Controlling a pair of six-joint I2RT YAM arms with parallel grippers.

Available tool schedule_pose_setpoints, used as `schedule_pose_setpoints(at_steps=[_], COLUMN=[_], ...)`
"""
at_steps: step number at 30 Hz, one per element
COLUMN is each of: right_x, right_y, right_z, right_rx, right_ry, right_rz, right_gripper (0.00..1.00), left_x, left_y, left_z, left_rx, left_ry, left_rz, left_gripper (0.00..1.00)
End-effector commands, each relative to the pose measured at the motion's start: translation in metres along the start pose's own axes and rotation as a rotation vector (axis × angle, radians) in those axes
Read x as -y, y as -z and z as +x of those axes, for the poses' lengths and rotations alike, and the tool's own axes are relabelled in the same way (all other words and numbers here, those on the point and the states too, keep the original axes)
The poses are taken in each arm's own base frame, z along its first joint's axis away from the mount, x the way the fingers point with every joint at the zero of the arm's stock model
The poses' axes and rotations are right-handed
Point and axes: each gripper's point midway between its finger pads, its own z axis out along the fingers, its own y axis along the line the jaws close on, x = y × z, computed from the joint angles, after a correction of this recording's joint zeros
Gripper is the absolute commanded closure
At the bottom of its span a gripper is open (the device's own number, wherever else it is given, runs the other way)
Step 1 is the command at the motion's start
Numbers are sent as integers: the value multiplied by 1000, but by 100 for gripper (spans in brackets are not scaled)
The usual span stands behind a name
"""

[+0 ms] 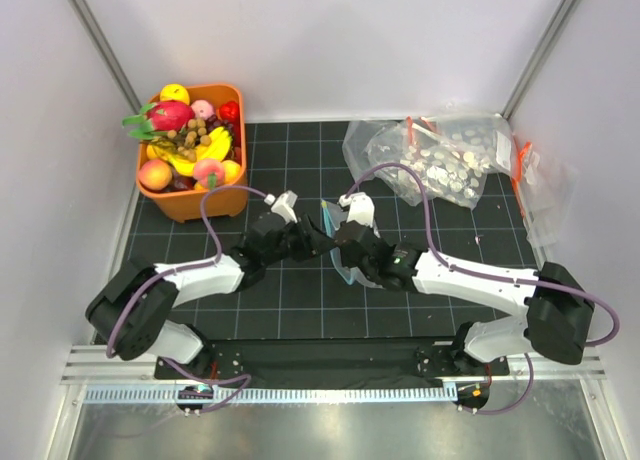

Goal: Place the food in the zip-top bag and seal the zipper
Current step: Pick up the zipper food storage bag at the center of the board, then open the zipper of the food storage bag at the center of the board.

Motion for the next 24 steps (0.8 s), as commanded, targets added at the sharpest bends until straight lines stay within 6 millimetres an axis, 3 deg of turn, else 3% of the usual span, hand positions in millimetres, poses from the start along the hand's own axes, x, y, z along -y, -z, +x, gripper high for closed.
schedule_pose_setpoints(at_steps=[1,4,5,7,9,11,13,24], right_x=[-6,-9,-9,-7,-3,2,9,8], right_y=[8,9,10,10,8,8,5,-8], right_z=[-18,-18,-17,-20,-18,-21,-23,-29], right_rx=[67,60,57,64,57,54,44,37], right_ry=[-40,-31,-30,-20,1,29,60,100], right_rz=[-31,-50,-52,-40,-15,27,86,150], right_gripper=[99,99,99,99,97,85,80,75], left_x=[20,21,20,26,26,29,30,29], left_y=[-7,-12,-14,-15,-14,-13,-11,-10], left_z=[-13,-13,-12,-15,-16,-20,-18,-5], left_rx=[28,32,27,27,28,45,45,11], left_ry=[-2,-6,-17,-32,-59,-88,-140,-177], left_rz=[80,90,90,104,98,84,50,21], left_gripper=[53,72,87,100,100,100,100,100])
